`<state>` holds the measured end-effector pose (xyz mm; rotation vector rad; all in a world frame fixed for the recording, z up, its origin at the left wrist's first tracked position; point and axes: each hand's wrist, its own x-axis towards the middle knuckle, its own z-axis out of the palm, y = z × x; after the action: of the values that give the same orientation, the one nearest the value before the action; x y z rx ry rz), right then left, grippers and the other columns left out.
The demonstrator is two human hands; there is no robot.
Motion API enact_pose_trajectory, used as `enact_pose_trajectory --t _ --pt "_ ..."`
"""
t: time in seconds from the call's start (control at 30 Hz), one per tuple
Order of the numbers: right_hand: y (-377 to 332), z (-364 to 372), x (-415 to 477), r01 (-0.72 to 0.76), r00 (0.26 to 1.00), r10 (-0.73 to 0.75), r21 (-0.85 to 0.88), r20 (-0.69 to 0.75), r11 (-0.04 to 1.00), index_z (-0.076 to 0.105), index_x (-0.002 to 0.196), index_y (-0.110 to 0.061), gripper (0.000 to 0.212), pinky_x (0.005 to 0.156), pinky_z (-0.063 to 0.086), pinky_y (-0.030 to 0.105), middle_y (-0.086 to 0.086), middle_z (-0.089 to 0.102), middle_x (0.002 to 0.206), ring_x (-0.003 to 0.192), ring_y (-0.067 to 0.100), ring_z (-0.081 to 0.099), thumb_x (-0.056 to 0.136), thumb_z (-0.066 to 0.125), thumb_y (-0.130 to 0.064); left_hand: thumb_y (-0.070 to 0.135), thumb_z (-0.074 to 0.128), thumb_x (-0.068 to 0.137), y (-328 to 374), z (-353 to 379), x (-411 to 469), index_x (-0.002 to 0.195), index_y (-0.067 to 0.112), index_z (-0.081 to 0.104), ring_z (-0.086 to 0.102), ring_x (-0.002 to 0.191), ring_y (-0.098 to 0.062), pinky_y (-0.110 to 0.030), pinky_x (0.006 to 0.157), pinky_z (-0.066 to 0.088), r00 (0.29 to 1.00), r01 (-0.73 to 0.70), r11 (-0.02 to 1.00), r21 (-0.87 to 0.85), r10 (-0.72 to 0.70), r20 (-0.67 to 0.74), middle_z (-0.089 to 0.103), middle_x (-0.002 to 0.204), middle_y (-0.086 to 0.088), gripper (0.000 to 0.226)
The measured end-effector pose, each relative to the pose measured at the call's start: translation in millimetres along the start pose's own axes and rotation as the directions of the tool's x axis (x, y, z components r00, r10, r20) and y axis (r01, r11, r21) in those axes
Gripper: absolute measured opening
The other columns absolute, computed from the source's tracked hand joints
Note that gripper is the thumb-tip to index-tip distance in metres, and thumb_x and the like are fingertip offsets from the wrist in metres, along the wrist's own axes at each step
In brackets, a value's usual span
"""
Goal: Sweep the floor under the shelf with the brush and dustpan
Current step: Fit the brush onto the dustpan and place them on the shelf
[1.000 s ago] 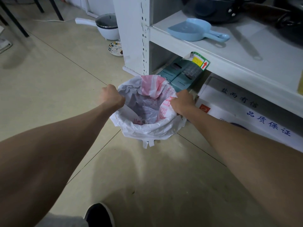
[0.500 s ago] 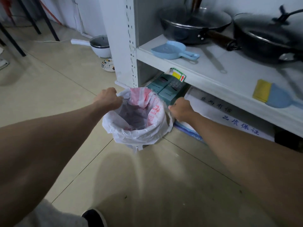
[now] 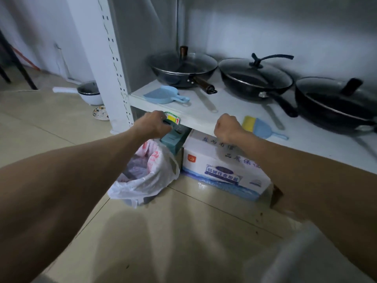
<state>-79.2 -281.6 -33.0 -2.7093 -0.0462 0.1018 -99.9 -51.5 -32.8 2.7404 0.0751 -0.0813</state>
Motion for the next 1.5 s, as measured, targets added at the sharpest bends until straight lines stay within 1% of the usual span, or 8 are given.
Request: enact_pose_trajectory --t 0.1,0.23,0.4,0.57,0.7,0.87,1.17,1.5 --pt "31 -26 -1 -0.039 0.998 0.035 -0.082 -0.049 0.996 0.061 0.099 -0.003 0.020 0.078 0.052 0.034 0.019 0.061 0.106 0.082 0.031 0.055 0.086 0.047 -0.009 0.039 0.063 0.085 24 0 -1 0.131 0.019 0.056 0.059 0.107 -0.030 -0.042 0.093 0.050 1.000 0.013 1.000 -0.025 -0.013 -0.004 0.062 0.121 -0.010 0.050" --pt "68 -50 -7 -0.094 0.996 0.091 -0.224 -0.024 0.970 0.052 0.101 -0.007 0.016 0.074 0.048 0.035 0.016 0.057 0.110 0.088 0.032 0.054 0.085 0.049 -0.011 0.036 0.065 0.086 47 9 8 0.132 0.016 0.054 0.056 0.111 -0.030 -0.043 0.096 0.048 0.999 0.016 1.000 0.007 -0.016 0.029 0.059 0.126 -0.012 0.052" --pt "111 -61 -10 -0.154 0.988 0.156 -0.307 -0.019 0.939 0.048 0.123 -0.005 0.034 0.074 0.044 0.033 0.016 0.055 0.120 0.105 0.031 0.056 0.091 0.053 -0.016 0.042 0.065 0.085 69 23 20 0.140 0.019 0.047 0.050 0.124 -0.031 -0.042 0.101 0.044 0.998 -0.010 0.998 0.057 0.007 0.065 0.054 0.137 -0.010 0.062" --pt "137 -62 -12 -0.210 0.977 0.181 -0.367 -0.114 0.906 0.045 0.125 -0.005 0.037 0.082 0.044 0.037 0.018 0.047 0.122 0.109 0.033 0.054 0.092 0.054 -0.019 0.043 0.064 0.085 85 42 29 0.140 0.021 0.046 0.049 0.126 -0.029 -0.037 0.095 0.042 0.998 -0.030 0.996 0.082 0.025 0.064 0.051 0.139 -0.008 0.062" --pt "149 -62 -10 -0.241 0.969 0.194 -0.388 -0.155 0.890 0.043 0.128 -0.004 0.039 0.078 0.039 0.035 0.018 0.041 0.124 0.108 0.034 0.055 0.092 0.054 -0.016 0.043 0.065 0.085 92 55 34 0.141 0.022 0.046 0.050 0.124 -0.029 -0.037 0.092 0.043 0.996 -0.039 0.995 0.093 0.032 0.079 0.052 0.138 -0.008 0.063" --pt "157 -62 -8 -0.225 0.972 0.174 -0.416 -0.158 0.881 0.049 0.123 -0.007 0.034 0.080 0.043 0.036 0.015 0.048 0.122 0.109 0.031 0.053 0.090 0.055 -0.014 0.040 0.064 0.084 101 67 36 0.140 0.021 0.046 0.052 0.121 -0.028 -0.036 0.089 0.043 0.994 -0.076 0.991 0.106 0.067 0.085 0.054 0.135 -0.007 0.062" --pt "160 -59 -7 -0.225 0.966 0.155 -0.374 -0.207 0.900 0.056 0.113 -0.008 0.025 0.071 0.041 0.033 0.014 0.057 0.113 0.103 0.029 0.054 0.088 0.059 -0.009 0.039 0.064 0.085 106 75 37 0.141 0.021 0.046 0.053 0.121 -0.028 -0.037 0.092 0.044 0.993 -0.094 0.989 0.115 0.084 0.089 0.054 0.136 -0.007 0.061" --pt "141 -51 -15 -0.218 0.967 0.121 -0.478 -0.225 0.851 0.053 0.120 -0.005 0.033 0.080 0.046 0.036 0.017 0.053 0.118 0.111 0.030 0.050 0.089 0.059 -0.014 0.037 0.063 0.085 95 72 33 0.141 0.021 0.045 0.054 0.118 -0.027 -0.036 0.089 0.044 0.993 -0.056 0.994 0.095 0.046 0.105 0.057 0.133 -0.005 0.060"
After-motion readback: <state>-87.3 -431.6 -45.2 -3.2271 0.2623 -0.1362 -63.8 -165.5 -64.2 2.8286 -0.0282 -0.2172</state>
